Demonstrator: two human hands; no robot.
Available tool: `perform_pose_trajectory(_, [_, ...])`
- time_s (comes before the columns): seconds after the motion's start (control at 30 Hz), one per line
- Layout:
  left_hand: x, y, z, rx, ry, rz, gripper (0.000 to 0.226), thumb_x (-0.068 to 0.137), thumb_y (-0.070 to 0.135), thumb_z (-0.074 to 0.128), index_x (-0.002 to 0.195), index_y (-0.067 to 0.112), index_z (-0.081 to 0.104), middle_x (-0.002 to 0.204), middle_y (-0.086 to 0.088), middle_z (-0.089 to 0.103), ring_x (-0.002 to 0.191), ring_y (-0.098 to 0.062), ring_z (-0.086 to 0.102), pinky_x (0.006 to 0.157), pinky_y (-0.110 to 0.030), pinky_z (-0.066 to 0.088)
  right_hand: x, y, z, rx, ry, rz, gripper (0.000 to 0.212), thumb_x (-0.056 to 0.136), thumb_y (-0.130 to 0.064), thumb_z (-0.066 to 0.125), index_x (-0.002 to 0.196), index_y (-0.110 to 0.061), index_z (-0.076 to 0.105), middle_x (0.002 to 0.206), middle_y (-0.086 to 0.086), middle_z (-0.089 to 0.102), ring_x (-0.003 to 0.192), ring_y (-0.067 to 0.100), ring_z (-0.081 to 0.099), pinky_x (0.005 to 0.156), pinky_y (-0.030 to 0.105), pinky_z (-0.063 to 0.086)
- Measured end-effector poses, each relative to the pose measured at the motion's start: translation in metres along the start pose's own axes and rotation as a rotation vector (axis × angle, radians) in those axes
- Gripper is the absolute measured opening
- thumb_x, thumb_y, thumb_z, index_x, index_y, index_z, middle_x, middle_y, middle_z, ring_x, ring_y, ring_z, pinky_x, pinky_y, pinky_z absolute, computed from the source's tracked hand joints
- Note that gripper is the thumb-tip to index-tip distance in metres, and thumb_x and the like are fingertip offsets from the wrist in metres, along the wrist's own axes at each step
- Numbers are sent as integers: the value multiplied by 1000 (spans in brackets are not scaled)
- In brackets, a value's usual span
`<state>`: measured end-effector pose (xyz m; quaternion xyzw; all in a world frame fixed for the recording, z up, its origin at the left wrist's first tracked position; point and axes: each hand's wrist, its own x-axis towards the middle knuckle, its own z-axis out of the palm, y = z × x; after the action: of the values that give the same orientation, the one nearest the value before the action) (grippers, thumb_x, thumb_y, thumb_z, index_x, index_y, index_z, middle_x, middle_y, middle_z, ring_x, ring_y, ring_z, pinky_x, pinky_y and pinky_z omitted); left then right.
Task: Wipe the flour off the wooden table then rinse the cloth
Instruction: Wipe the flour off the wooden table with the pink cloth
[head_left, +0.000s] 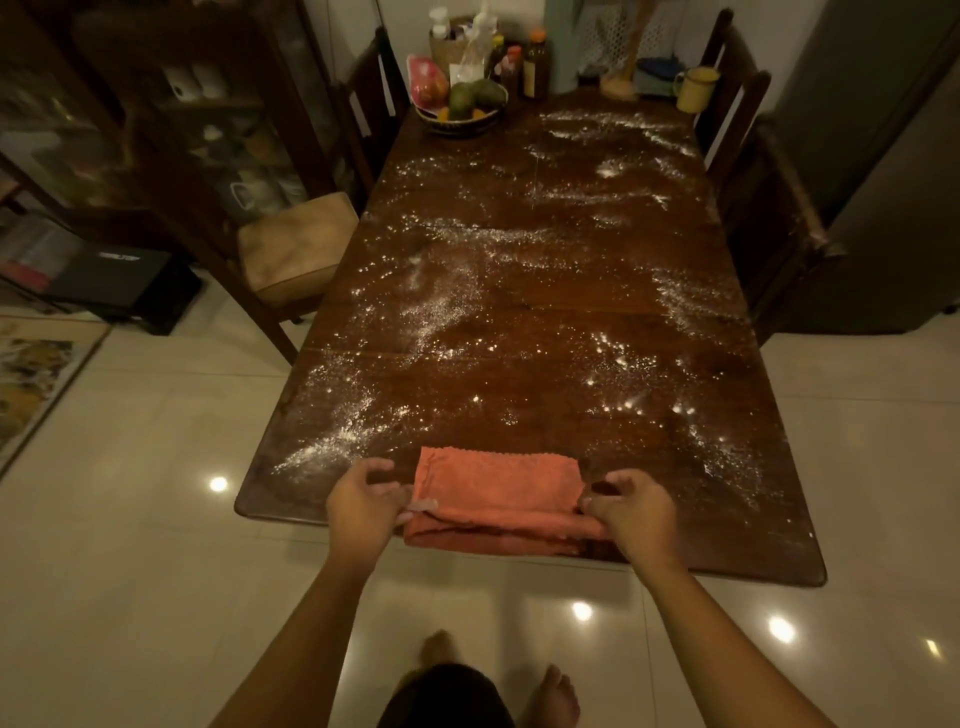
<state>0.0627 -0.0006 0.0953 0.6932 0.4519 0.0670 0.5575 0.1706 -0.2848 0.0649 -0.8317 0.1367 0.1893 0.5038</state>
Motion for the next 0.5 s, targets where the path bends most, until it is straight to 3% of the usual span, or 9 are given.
perform_pose_trajectory(0.1, [24, 9, 6, 3, -12, -57, 26, 79, -4, 77, 98, 9, 65, 90, -17, 72, 71, -26, 74, 57, -29, 60, 10, -11, 1, 155, -7, 110, 36, 73, -5, 85, 105, -11, 70, 99, 4, 70, 88, 23, 67, 73, 39, 59])
perform_pose_trajectory(0.17, [40, 13, 12, 18, -38, -89, 24, 79, -5, 77, 92, 11, 65, 95, -17, 70, 74, -27, 73, 55, -26, 59, 14, -18, 4, 284, -38, 213, 31, 77, 1, 81, 103, -9, 70, 98, 10, 71, 83, 25, 67, 65, 35, 58])
perform_pose_trajectory(0.3, [62, 18, 23, 126, -129, -92, 28, 79, -9, 73, 95, 14, 64, 95, -13, 70, 76, -24, 72, 55, -28, 60, 18, -26, 13, 462, 8, 313, 33, 80, 13, 72, 109, -2, 67, 97, 16, 69, 88, 28, 68, 69, 29, 58])
perform_pose_trajectory(0.4, [72, 20, 28, 121, -152, -68, 29, 82, -11, 69, 100, 11, 64, 91, -9, 70, 74, -21, 70, 56, -27, 59, 22, -28, 21, 419, 92, 278, 35, 82, 12, 70, 111, -6, 67, 94, 8, 70, 83, 21, 68, 63, 25, 56])
perform_pose_trajectory(0.5, [81, 17, 29, 42, -149, -80, 31, 84, -11, 67, 104, 11, 63, 98, -13, 70, 83, -25, 71, 70, -37, 62, 24, -30, 28, 331, 148, 220, 35, 81, 10, 71, 108, -11, 69, 93, 2, 72, 84, 19, 69, 62, 26, 54])
